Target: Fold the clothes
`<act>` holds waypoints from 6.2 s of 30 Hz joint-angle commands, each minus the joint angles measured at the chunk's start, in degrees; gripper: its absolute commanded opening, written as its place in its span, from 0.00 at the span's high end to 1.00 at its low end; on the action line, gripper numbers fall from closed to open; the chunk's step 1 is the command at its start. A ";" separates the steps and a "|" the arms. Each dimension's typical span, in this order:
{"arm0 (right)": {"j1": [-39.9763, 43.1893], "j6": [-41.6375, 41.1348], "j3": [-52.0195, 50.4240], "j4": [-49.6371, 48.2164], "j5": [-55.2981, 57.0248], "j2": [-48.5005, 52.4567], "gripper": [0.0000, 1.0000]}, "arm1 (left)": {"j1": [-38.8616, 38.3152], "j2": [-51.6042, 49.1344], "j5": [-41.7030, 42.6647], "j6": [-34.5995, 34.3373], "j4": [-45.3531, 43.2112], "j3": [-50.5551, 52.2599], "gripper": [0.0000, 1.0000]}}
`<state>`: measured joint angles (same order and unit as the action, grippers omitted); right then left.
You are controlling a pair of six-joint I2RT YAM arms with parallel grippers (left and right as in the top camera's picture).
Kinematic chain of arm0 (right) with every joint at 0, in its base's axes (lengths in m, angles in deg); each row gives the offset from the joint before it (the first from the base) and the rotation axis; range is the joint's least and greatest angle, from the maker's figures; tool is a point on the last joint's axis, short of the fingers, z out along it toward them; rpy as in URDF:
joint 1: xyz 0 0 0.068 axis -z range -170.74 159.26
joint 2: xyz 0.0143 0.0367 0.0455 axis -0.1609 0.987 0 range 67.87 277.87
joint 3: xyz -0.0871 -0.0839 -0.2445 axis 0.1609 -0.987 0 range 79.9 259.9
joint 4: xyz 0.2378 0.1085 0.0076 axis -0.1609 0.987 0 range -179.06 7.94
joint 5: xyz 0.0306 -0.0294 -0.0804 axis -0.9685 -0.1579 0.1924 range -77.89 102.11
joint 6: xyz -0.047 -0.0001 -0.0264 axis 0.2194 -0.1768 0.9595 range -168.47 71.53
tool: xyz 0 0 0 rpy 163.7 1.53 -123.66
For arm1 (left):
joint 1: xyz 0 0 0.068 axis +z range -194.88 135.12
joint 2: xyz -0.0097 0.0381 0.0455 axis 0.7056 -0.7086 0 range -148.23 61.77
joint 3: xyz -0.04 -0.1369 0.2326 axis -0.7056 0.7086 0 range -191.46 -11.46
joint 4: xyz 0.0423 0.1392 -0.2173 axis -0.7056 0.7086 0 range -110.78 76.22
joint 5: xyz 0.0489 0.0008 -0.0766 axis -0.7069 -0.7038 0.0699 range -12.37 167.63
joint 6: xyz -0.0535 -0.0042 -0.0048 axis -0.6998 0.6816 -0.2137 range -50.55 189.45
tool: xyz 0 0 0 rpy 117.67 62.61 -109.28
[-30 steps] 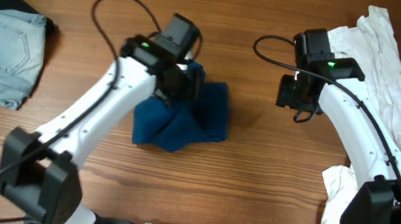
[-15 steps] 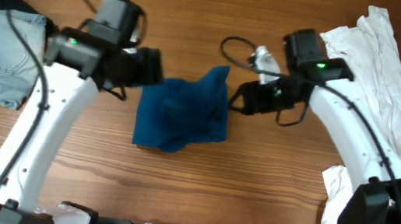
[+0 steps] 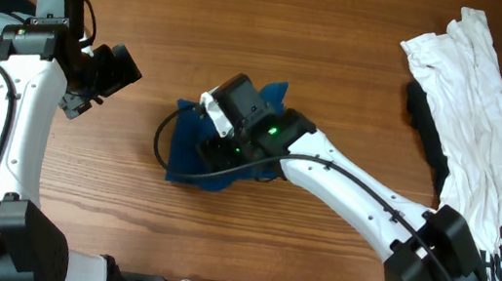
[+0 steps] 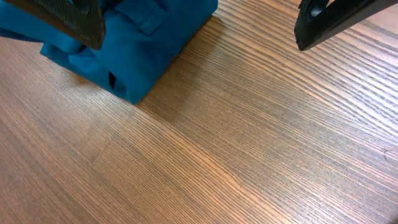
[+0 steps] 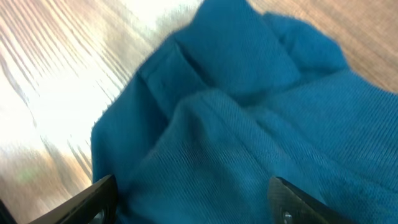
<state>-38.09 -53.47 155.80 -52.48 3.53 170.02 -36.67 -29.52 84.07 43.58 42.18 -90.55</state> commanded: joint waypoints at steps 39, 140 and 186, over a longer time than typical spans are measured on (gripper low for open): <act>5.44 -29.68 -1.57 24.28 5.88 -5.70 0.77 | -17.29 -12.68 6.01 12.22 -9.27 0.46 0.06; 33.57 -19.06 -2.29 6.05 3.45 -9.79 0.00 | 11.26 -12.50 16.15 26.71 -29.29 -7.93 0.00; 51.08 -9.11 -24.72 14.69 9.20 -53.24 0.00 | -4.50 46.97 2.89 20.68 -16.63 27.87 0.00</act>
<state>13.12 -61.88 131.74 -37.81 11.34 115.90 -41.39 17.21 87.67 64.78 25.66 -63.14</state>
